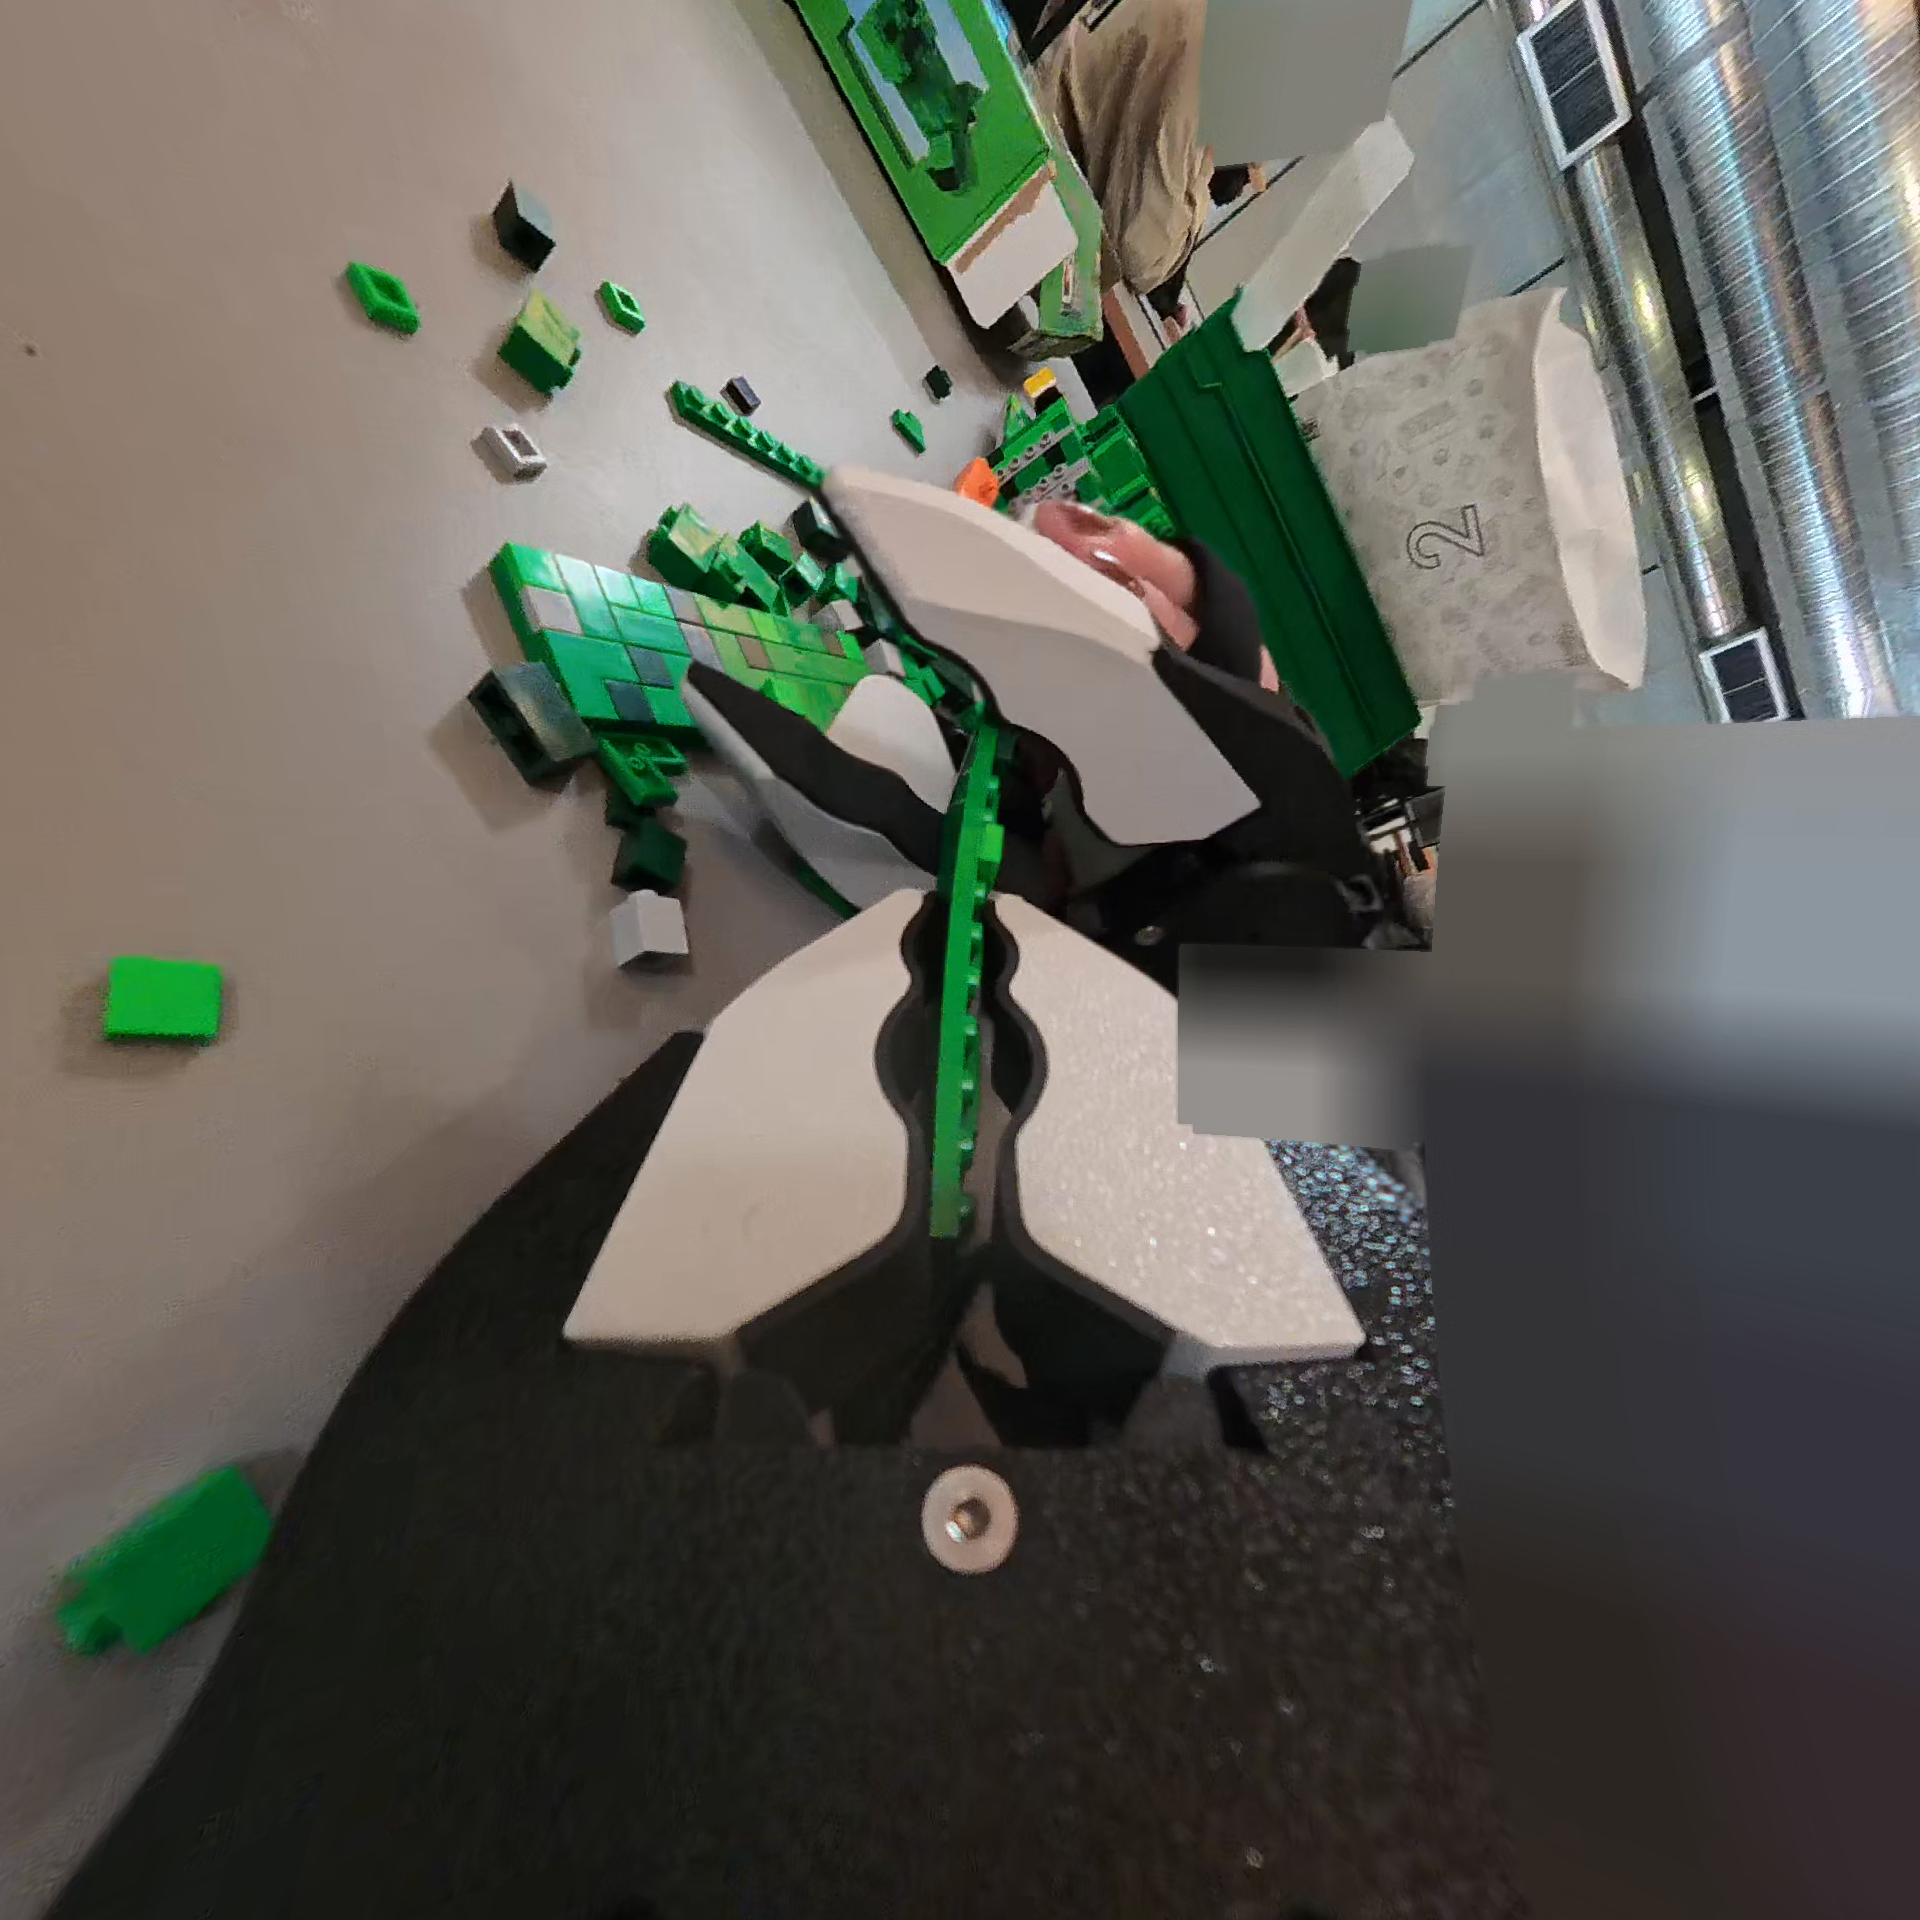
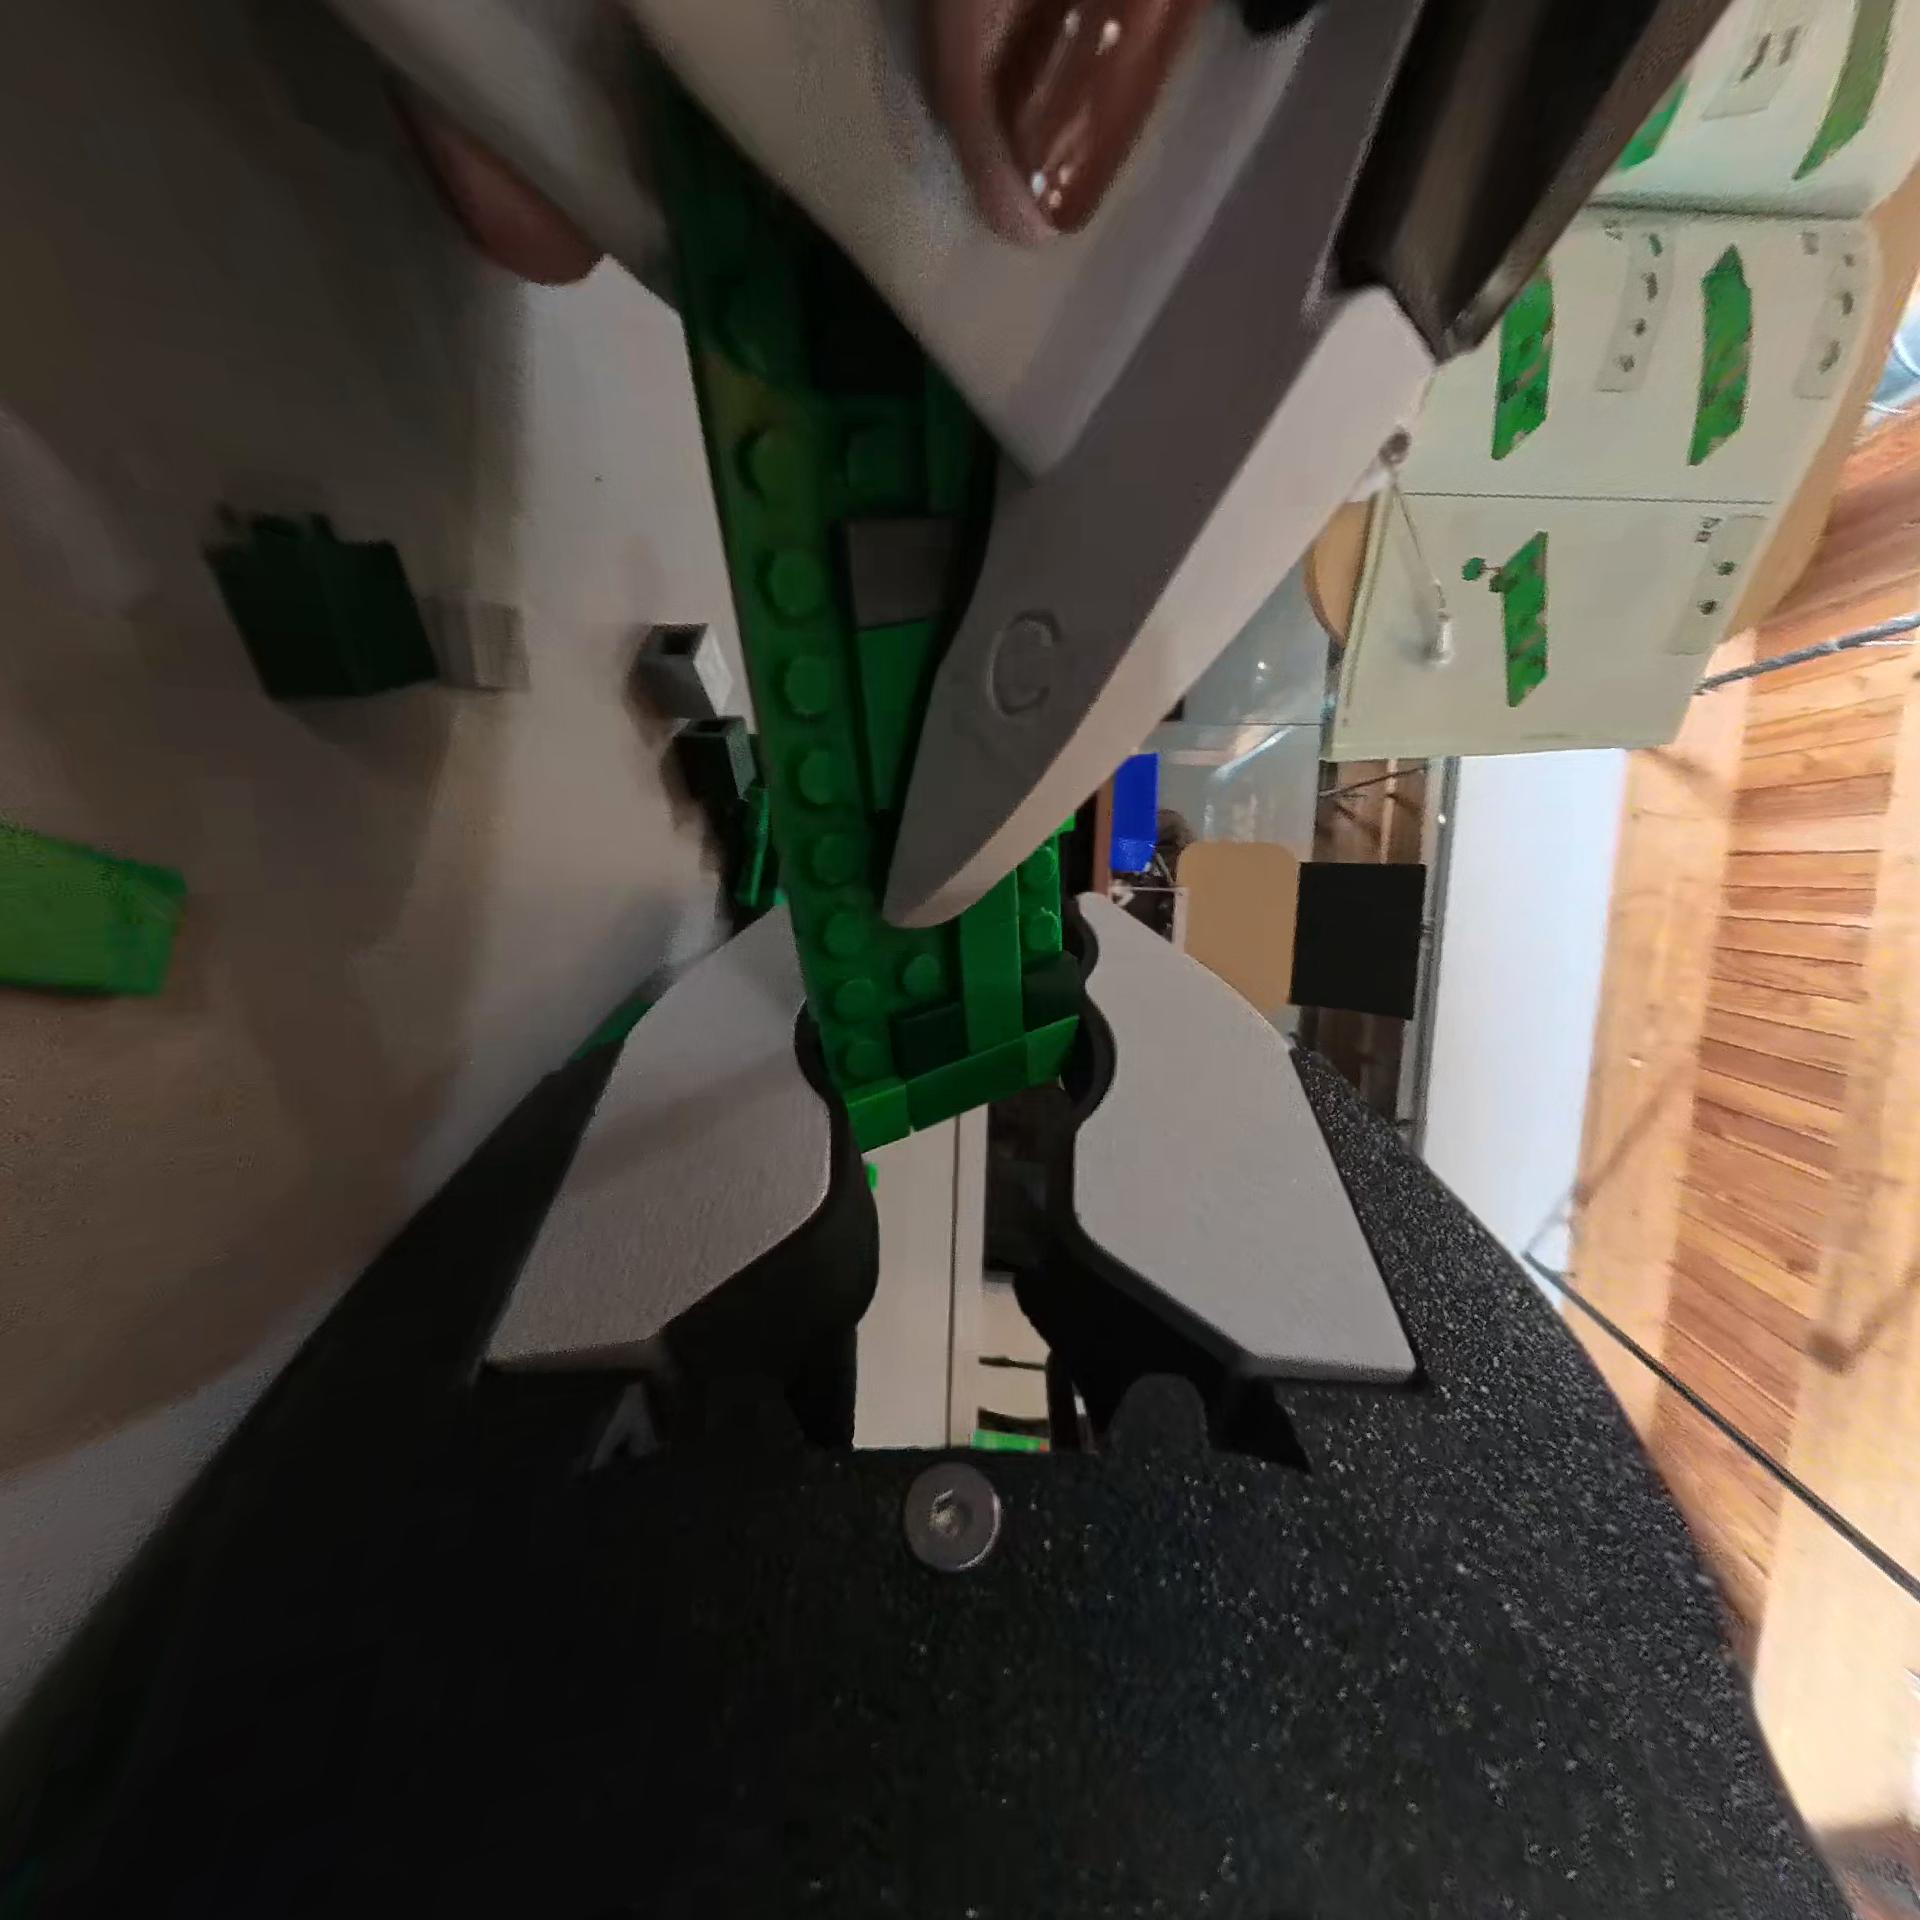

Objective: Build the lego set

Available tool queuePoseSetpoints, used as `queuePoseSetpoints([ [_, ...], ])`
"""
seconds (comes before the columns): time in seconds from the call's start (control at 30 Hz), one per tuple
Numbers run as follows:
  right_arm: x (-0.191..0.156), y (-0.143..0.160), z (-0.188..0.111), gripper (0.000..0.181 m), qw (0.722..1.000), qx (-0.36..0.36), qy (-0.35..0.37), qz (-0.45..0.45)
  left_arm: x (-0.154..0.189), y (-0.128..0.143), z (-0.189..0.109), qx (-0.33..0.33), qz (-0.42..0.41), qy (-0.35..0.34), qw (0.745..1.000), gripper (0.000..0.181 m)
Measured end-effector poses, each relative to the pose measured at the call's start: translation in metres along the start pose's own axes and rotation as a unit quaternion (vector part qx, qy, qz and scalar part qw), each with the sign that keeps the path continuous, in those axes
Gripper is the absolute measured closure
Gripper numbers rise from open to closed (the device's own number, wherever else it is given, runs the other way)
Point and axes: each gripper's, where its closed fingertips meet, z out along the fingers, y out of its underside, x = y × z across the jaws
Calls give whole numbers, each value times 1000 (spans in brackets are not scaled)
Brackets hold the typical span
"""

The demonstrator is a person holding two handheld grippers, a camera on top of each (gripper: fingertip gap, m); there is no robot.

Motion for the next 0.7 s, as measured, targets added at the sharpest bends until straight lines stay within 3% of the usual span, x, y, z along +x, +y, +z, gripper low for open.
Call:
queuePoseSetpoints([
  [0.03, 1, 0, 0, 145, 1000, -2, 7, 0, 0, 0, 0, 1, 0, 2, 1000, 175],
  [0.27, 7, 0, 1, 145, 999, -11, 31, -13, 1, -3, -1, 11, 9, 0, 1000, 174],
  [0.4, 7, 3, 2, 145, 1000, -6, 17, 16, 3, -6, 1, 18, 109, -44, 993, 175],
  [0.53, 7, 2, 1, 145, 999, 10, 2, 53, 7, -15, 0, 40, 194, -73, 978, 165],
  [0.7, 4, 6, 3, 145, 997, 1, -16, 78, 16, -21, -2, 59, 174, -36, 982, 150],
])
